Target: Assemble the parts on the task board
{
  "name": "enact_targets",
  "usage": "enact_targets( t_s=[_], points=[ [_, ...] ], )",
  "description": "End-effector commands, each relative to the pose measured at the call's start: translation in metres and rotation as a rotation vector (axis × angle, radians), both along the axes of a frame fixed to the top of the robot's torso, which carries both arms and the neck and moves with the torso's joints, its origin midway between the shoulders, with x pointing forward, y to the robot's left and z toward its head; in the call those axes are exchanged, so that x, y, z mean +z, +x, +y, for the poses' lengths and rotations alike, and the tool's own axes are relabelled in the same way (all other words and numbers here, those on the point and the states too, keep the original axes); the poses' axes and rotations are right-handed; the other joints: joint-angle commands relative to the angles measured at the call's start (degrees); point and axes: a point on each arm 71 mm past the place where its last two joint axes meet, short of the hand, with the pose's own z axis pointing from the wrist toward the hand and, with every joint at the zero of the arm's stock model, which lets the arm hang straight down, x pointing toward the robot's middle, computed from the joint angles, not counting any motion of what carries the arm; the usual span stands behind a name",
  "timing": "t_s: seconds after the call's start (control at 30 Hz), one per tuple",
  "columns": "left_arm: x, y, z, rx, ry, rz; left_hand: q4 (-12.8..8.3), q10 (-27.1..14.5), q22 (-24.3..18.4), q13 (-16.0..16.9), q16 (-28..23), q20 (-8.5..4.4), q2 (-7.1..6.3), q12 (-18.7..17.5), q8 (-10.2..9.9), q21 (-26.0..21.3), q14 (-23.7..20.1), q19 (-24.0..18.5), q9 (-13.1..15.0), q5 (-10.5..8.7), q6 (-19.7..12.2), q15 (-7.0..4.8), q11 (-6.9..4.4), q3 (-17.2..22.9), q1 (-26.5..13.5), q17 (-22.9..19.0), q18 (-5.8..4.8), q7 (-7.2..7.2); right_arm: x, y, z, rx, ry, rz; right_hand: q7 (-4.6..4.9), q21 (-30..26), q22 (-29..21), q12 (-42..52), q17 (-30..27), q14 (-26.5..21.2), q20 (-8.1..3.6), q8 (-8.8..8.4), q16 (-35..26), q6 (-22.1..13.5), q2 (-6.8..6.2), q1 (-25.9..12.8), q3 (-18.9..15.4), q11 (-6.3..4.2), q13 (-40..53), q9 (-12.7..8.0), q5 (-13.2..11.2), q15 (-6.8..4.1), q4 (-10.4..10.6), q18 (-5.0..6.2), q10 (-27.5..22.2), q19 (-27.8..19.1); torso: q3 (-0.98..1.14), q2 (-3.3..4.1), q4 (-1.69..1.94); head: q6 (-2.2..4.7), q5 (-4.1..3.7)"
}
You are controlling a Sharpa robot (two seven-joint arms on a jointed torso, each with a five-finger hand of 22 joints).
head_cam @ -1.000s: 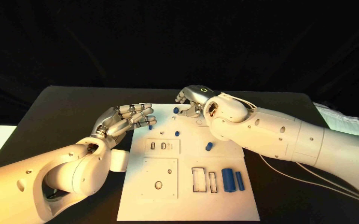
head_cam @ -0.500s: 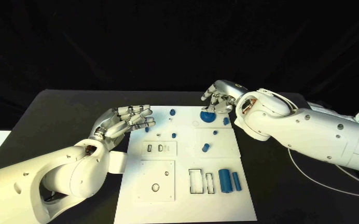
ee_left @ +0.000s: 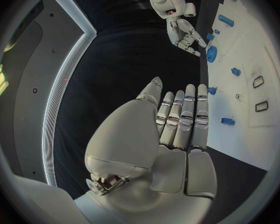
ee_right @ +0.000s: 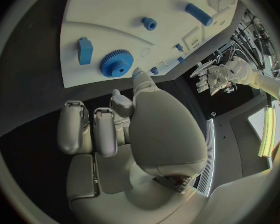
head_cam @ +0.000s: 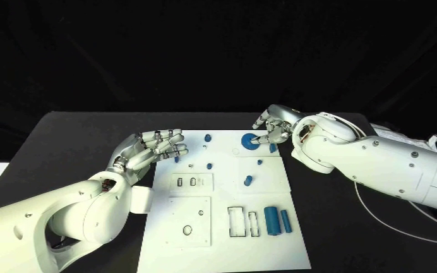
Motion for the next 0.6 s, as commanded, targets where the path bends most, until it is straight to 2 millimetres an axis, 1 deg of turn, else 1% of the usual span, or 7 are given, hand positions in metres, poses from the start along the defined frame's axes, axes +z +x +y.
enact_targets(
  t_s=[0.03,0.1,0.27,0.4,0.6],
  points=[
    [0.002,0.000,-0.002,-0.019,-0.015,-0.006,0.05,-0.26,-0.04,-0.07,-0.12,-0.06,0.04,-0.02,-0.21,-0.36,0.22,0.51,-0.06,0.06,-0.21,0.00,0.11,0.35,-0.62,0.06,0.67,1.03,-0.006,0.001,0.002,-0.004,-0.050,0.035,0.48,0.76,1.28,4.27,2.94,4.18,0.05,0.31,1.31,0.19,0.34,0.75,-0.49,0.11,4.55,0.00,0.18,0.56,0.22,-1.35,1.25,0.88,-0.06,0.04,0.05,-0.17,0.04],
    [0.002,0.000,-0.002,-0.019,-0.015,-0.006,0.05,-0.26,-0.04,-0.07,-0.12,-0.06,0.04,-0.02,-0.21,-0.36,0.22,0.51,-0.06,0.06,-0.21,0.00,0.11,0.35,-0.62,0.06,0.67,1.03,-0.009,0.002,0.003,-0.005,-0.055,0.037,0.48,1.22,2.20,6.86,4.09,4.32,0.12,0.41,2.06,0.31,0.66,0.89,-0.60,0.18,7.30,0.02,0.43,0.63,0.33,-1.52,1.96,1.37,-0.09,0.03,0.04,-0.15,0.08],
    [0.002,0.000,-0.003,-0.019,-0.015,-0.007,0.05,-0.26,-0.04,-0.07,-0.12,-0.06,0.04,-0.02,-0.21,-0.36,0.22,0.51,-0.06,0.06,-0.21,0.00,0.11,0.35,-0.62,0.06,0.67,1.03,-0.014,0.004,0.006,-0.006,-0.062,0.040,0.50,1.70,3.12,9.91,5.02,4.42,0.20,0.61,2.69,0.54,1.03,1.06,-0.70,0.24,10.55,0.04,0.64,0.68,0.30,-1.68,2.83,1.84,-0.10,0.04,0.20,-0.32,0.11],
    [0.002,0.000,-0.002,-0.016,-0.014,-0.008,0.03,-0.24,-0.04,-0.06,-0.12,-0.07,0.03,-0.01,-0.20,-0.36,0.25,0.54,-0.05,0.06,-0.20,-0.01,0.10,0.39,-0.64,0.07,0.67,1.02,-0.016,0.005,0.009,-0.002,-0.067,0.042,0.51,1.82,3.36,10.77,5.25,4.43,0.23,0.68,2.84,0.63,1.12,1.01,-0.78,0.26,11.49,0.04,0.72,0.71,0.30,-1.72,3.06,1.94,-0.14,0.02,0.15,-0.42,0.24],
    [0.001,0.000,-0.001,-0.014,-0.014,-0.008,0.03,-0.24,-0.04,-0.06,-0.12,-0.07,0.03,-0.01,-0.20,-0.36,0.25,0.54,-0.05,0.06,-0.20,-0.01,0.10,0.39,-0.64,0.07,0.67,1.02,-0.019,0.007,0.011,0.001,-0.071,0.044,0.48,2.04,3.81,11.83,5.71,4.48,0.27,0.87,3.14,0.94,1.57,0.97,-0.71,0.26,12.66,0.07,0.81,0.73,0.31,-1.81,3.35,2.16,-0.11,0.04,0.04,-0.45,0.33]
  ],
)
